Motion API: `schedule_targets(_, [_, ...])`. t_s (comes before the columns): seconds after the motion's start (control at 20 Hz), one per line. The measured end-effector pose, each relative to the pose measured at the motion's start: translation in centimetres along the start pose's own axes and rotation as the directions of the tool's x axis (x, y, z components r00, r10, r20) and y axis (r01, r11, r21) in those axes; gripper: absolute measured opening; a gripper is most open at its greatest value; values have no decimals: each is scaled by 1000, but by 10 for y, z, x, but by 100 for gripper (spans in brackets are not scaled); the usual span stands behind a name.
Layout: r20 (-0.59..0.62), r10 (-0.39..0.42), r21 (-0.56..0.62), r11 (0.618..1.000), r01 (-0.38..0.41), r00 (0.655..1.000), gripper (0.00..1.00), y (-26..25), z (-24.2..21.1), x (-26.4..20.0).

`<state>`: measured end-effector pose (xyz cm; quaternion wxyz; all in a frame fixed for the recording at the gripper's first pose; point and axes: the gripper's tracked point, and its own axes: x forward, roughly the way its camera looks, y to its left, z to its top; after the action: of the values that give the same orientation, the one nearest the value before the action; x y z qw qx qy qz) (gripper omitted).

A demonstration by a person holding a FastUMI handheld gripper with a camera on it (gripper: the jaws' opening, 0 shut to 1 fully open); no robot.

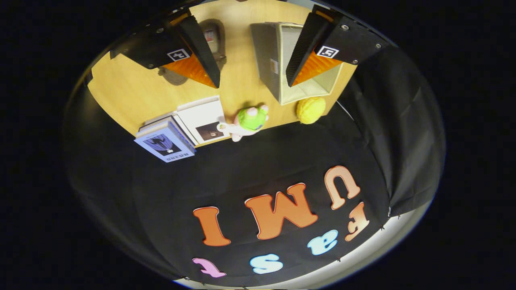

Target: Open the storage box then place both shoes into the box .Put the left shoe in first, then the right shoe, with the right side of both shoes facing outward in a uniform manner.

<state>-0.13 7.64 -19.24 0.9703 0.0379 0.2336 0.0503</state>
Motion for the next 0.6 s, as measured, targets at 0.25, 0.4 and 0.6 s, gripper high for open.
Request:
schedule_targets(0.25, [-45,-91,-11,996,90,995,99,-41,-32,-1])
schedule_targets(0.4, [-74,-121,-16,993,120,990,98,-57,-49,-1])
schedule_targets(0.6, [-118,-141,-28,990,138,983,88,-65,-69,4])
